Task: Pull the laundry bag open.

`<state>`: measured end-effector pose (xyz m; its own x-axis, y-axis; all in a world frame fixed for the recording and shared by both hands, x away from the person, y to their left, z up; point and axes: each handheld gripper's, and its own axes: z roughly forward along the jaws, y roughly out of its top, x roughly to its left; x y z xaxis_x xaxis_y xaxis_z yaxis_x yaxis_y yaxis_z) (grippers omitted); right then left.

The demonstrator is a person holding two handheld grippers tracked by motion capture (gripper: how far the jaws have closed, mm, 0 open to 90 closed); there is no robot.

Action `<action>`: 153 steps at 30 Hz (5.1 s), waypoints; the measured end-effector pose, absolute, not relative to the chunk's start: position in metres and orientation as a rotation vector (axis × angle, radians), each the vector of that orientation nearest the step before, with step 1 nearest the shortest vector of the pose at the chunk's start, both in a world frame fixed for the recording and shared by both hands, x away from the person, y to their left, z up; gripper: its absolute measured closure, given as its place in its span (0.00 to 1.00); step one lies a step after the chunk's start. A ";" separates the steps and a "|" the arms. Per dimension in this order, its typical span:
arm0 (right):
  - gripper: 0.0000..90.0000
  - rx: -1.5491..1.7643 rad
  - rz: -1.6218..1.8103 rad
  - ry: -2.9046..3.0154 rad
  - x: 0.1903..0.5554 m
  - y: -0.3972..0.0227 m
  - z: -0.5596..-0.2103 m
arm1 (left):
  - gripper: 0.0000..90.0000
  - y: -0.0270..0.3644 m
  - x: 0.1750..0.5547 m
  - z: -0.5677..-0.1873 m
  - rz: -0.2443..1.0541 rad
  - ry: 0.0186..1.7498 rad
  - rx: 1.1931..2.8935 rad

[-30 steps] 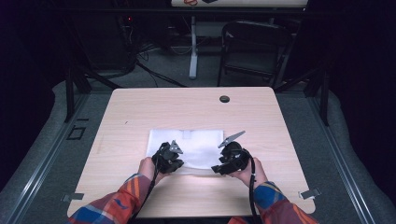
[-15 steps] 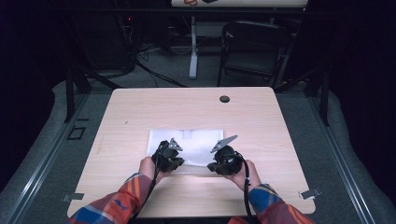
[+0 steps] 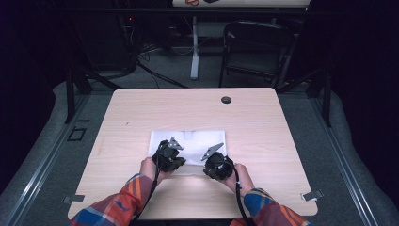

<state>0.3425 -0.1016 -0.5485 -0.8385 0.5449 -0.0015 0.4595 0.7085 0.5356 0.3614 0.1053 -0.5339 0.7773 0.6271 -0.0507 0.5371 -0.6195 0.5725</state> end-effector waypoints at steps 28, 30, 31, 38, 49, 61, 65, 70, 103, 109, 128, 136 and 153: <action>1.00 0.813 0.768 2.756 0.349 -0.108 -0.562 | 0.97 0.110 0.360 -0.523 0.188 0.867 2.382; 1.00 0.823 0.770 2.751 0.348 -0.108 -0.562 | 0.97 0.110 0.358 -0.524 0.187 0.878 2.381; 1.00 0.833 0.780 2.745 0.348 -0.108 -0.562 | 0.97 0.110 0.358 -0.523 0.176 0.869 2.391; 1.00 0.810 0.733 2.773 0.347 -0.108 -0.560 | 0.97 0.110 0.355 -0.523 0.171 0.864 2.398; 1.00 0.846 0.742 2.797 0.347 -0.110 -0.560 | 0.97 0.112 0.358 -0.520 0.164 0.872 2.390; 1.00 0.857 0.737 2.800 0.347 -0.110 -0.559 | 0.98 0.113 0.364 -0.508 0.205 0.877 2.369; 1.00 0.853 0.738 2.803 0.348 -0.111 -0.559 | 0.98 0.114 0.369 -0.504 0.230 0.880 2.371; 1.00 0.850 0.737 2.801 0.347 -0.111 -0.559 | 0.98 0.113 0.375 -0.499 0.240 0.889 2.375; 1.00 0.876 0.741 2.809 0.348 -0.109 -0.559 | 0.99 0.117 0.434 -0.455 0.404 0.945 2.369; 1.00 0.904 0.773 2.806 0.347 -0.109 -0.560 | 0.99 0.112 0.445 -0.447 0.436 0.949 2.364; 1.00 0.883 0.708 2.885 0.340 -0.109 -0.556 | 0.98 0.100 0.473 -0.432 0.546 0.969 2.308; 1.00 0.922 0.720 2.888 0.339 -0.109 -0.556 | 0.98 0.093 0.490 -0.435 0.591 0.996 2.284; 0.95 0.922 0.717 2.894 0.341 -0.110 -0.556 | 0.51 0.092 0.524 -0.436 0.619 1.121 2.235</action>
<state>0.3412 -0.1099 -0.5556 -0.8252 0.5526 0.1172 0.5434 0.7197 0.4321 0.5242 0.0921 -0.4358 0.5439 0.8254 0.1514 0.5678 -0.4948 0.6578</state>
